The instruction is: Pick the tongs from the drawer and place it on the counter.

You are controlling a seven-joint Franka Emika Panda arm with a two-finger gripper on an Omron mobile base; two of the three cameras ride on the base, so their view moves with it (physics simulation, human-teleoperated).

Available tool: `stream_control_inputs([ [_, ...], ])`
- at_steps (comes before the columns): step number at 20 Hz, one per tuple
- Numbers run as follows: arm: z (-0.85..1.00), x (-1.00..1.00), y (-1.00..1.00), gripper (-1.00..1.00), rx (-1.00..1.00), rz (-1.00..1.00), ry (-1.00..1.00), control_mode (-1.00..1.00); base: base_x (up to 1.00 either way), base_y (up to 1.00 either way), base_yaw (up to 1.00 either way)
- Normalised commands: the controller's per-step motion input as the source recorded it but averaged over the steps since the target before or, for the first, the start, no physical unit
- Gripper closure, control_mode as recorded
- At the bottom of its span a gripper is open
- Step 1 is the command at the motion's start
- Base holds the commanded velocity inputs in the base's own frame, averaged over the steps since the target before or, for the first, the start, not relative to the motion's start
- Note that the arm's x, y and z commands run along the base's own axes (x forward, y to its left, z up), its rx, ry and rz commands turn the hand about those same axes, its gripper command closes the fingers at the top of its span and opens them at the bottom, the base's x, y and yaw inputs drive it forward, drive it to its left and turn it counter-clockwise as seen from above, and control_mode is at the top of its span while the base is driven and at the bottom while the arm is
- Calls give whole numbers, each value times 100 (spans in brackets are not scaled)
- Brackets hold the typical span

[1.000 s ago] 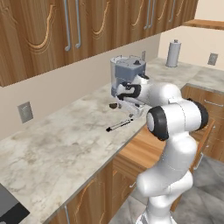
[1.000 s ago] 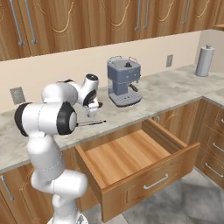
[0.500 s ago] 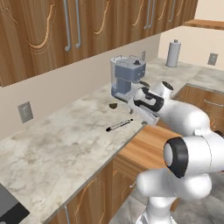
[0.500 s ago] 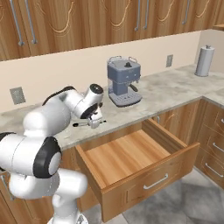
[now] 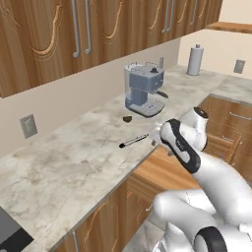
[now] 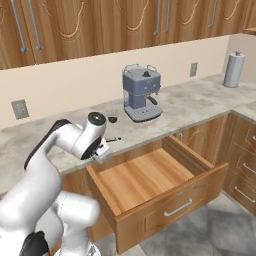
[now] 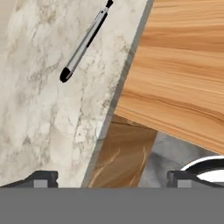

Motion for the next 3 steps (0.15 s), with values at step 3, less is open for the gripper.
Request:
stream_control_inputs([
  [3, 20, -73, 5, -100, -9, 14, -7, -100, 0, 0, 0],
])
